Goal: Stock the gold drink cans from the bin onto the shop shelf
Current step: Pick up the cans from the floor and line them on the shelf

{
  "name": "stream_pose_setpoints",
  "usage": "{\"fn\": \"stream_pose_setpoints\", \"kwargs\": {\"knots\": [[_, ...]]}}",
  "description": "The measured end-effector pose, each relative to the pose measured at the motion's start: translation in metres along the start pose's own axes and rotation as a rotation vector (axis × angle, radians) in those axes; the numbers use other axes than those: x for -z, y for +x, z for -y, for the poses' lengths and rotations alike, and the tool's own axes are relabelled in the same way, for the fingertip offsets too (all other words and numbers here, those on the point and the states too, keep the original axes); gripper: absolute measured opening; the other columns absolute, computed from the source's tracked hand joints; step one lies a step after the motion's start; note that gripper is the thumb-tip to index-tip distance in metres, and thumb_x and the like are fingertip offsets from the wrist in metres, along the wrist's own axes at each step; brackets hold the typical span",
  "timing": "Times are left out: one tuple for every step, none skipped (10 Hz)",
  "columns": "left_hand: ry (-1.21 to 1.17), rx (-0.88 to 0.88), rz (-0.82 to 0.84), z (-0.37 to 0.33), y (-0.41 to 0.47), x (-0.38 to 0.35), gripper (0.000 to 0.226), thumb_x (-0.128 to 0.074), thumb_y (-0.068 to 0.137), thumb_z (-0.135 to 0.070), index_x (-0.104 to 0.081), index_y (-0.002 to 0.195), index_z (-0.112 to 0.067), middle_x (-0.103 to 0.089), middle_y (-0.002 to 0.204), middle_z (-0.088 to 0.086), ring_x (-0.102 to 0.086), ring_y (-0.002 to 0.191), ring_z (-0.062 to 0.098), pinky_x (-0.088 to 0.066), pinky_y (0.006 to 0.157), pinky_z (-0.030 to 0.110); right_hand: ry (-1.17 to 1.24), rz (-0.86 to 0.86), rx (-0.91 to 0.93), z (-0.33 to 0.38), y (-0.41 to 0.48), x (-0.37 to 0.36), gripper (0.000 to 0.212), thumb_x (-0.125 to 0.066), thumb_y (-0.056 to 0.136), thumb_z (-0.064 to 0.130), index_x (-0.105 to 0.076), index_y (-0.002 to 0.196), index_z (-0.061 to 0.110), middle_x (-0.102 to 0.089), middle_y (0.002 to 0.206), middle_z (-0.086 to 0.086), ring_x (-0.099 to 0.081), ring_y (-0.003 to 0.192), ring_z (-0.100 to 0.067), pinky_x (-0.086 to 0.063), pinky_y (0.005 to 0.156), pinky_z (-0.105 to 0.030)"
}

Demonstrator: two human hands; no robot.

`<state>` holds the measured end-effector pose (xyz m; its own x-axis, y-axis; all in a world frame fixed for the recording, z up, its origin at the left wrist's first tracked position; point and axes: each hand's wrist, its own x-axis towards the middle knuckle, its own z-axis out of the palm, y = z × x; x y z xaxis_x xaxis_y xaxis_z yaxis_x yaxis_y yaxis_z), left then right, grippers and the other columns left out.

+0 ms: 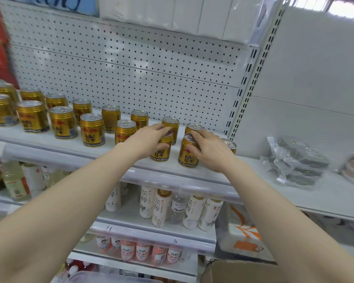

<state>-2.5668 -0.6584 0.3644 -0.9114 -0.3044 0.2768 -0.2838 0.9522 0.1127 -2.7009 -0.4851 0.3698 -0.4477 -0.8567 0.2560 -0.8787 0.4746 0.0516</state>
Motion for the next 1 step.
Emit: {"fn": "stream_pose_setpoints", "kwargs": {"knots": [[0.007,-0.010,0.015,0.0020,-0.0014,0.0051,0.069,-0.053,0.092,-0.042,-0.024,0.150,-0.020,-0.028,0.155,0.005,-0.037,0.134,0.030,-0.037,0.107,0.043,-0.030,-0.004,0.013,0.0049,-0.0042,0.0198,0.060,-0.035,0.098,0.052,-0.033,0.148,0.019,-0.038,0.150,-0.006,-0.042,0.131,-0.028,-0.036,0.106,-0.040]]}}
